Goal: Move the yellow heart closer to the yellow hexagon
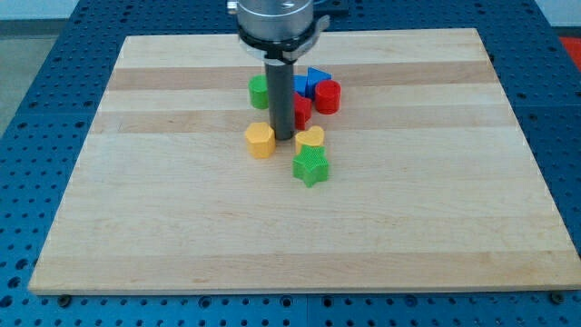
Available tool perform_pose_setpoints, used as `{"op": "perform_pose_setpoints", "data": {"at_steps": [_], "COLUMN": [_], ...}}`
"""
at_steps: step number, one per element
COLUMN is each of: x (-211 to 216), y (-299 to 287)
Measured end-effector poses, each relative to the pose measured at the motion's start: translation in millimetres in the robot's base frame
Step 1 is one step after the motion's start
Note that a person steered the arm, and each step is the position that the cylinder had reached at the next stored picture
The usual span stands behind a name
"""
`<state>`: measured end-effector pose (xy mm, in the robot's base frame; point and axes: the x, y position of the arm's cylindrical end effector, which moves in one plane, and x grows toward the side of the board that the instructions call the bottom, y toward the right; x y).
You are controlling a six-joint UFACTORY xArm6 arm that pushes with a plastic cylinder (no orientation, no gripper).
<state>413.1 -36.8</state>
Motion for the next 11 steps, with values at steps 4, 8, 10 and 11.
{"op": "perform_pose_setpoints", "data": {"at_steps": [4,8,10,11], "x": [1,18,18,15], "y": [25,79,51,63]}}
